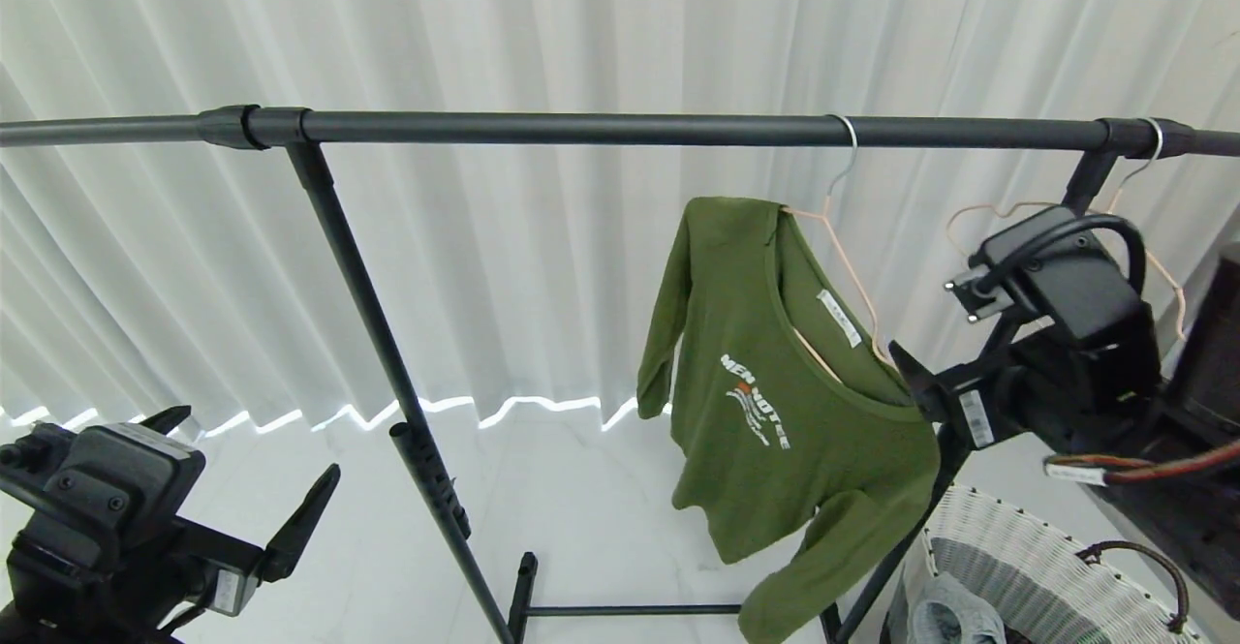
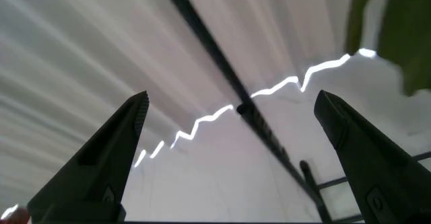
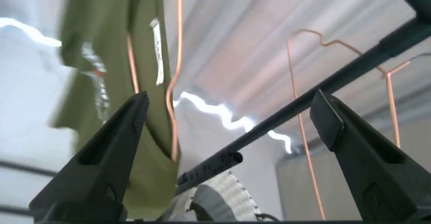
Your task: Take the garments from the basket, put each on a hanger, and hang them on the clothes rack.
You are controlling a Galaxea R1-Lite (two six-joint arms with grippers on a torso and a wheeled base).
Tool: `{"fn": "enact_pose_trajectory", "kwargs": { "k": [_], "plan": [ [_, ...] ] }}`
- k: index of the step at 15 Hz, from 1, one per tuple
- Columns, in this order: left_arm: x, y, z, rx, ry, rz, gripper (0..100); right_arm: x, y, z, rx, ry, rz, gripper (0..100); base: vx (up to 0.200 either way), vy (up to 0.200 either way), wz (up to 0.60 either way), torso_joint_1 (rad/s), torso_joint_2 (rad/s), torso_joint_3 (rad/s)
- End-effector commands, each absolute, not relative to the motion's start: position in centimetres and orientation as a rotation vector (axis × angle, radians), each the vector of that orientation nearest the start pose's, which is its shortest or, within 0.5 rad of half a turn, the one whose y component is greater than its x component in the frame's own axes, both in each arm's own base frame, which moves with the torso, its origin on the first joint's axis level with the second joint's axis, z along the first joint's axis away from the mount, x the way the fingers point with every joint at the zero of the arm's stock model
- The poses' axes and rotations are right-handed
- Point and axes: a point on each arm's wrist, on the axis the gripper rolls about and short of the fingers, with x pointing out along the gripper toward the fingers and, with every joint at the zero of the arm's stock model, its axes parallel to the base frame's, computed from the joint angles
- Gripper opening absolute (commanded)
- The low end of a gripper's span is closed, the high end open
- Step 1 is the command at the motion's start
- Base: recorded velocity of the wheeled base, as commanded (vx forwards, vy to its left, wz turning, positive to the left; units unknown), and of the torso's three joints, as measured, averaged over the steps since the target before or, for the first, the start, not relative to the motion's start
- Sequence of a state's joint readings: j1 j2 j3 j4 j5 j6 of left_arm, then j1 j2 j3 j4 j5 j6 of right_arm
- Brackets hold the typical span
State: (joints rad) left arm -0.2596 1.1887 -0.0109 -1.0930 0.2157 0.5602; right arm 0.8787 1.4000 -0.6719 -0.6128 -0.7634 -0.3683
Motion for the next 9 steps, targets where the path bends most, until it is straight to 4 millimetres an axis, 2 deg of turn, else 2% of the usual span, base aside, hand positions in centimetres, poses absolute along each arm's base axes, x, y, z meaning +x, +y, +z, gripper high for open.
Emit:
{"fn": "enact_pose_trajectory", "kwargs": {
  "k": [1,5,7,9],
  "plan": [
    [12.3,-1.9,13.5,0.578,0.094,-0.003,100,12.4,12.9,22.9,-0.397,-0.004,0.222,100,0.000,0.000,0.00,0.000,0.00,0.000],
    [12.5,-1.4,13.3,0.573,0.124,0.029,100,9.4,8.9,21.9,-0.371,-0.011,0.220,100,0.000,0.000,0.00,0.000,0.00,0.000],
    [12.7,-1.2,13.0,0.548,0.154,0.041,100,8.9,8.2,21.7,-0.387,0.008,0.215,100,0.000,0.000,0.00,0.000,0.00,0.000],
    [12.9,-0.7,12.8,0.533,0.182,0.077,100,8.0,6.6,21.2,-0.426,0.057,0.192,100,0.000,0.000,0.00,0.000,0.00,0.000]
  ]
}}
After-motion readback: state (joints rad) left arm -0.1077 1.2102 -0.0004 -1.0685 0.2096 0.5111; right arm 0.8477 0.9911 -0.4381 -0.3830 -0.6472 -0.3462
